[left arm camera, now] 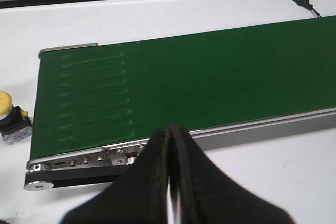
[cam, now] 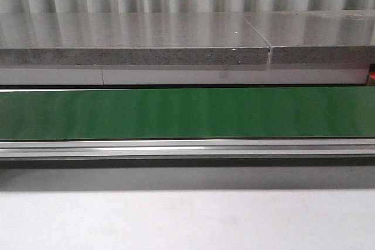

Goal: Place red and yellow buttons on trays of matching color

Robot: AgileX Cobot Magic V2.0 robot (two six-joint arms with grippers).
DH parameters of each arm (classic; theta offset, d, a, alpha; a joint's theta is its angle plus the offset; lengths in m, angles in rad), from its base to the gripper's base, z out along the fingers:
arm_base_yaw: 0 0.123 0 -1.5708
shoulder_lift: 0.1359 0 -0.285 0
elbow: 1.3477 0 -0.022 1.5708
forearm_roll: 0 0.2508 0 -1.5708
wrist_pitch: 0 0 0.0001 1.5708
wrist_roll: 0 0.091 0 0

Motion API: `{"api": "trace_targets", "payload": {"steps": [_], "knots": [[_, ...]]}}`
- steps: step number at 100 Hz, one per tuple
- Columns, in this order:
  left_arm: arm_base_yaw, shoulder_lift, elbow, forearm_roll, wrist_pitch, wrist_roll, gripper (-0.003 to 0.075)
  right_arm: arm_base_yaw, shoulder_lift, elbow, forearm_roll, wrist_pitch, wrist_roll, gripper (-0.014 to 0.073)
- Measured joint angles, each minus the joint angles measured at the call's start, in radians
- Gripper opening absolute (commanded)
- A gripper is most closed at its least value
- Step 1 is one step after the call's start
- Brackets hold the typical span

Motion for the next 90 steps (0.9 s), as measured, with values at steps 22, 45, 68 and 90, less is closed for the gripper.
{"api": "trace_targets", "payload": {"steps": [22,45,68,90], "knots": [[0.000,0.000,0.000,0.000,0.000,0.000,-0.0020,0.000,-0.099,0.000,0.000,0.018,0.005,0.0455],[0.000,0.000,0.000,0.000,0.000,0.000,-0.0020,0.069,-0.281,0.000,0.000,0.109,0.006,0.0104],[0.000,0.000,0.000,0.000,0.000,0.000,-0.0020,0.221,-0.412,0.000,0.000,0.137,0.006,-0.0065],[0.000,0.000,0.000,0.000,0.000,0.000,-0.0020,0.406,-0.472,0.000,0.000,0.154,-0.012,-0.0067]]}}
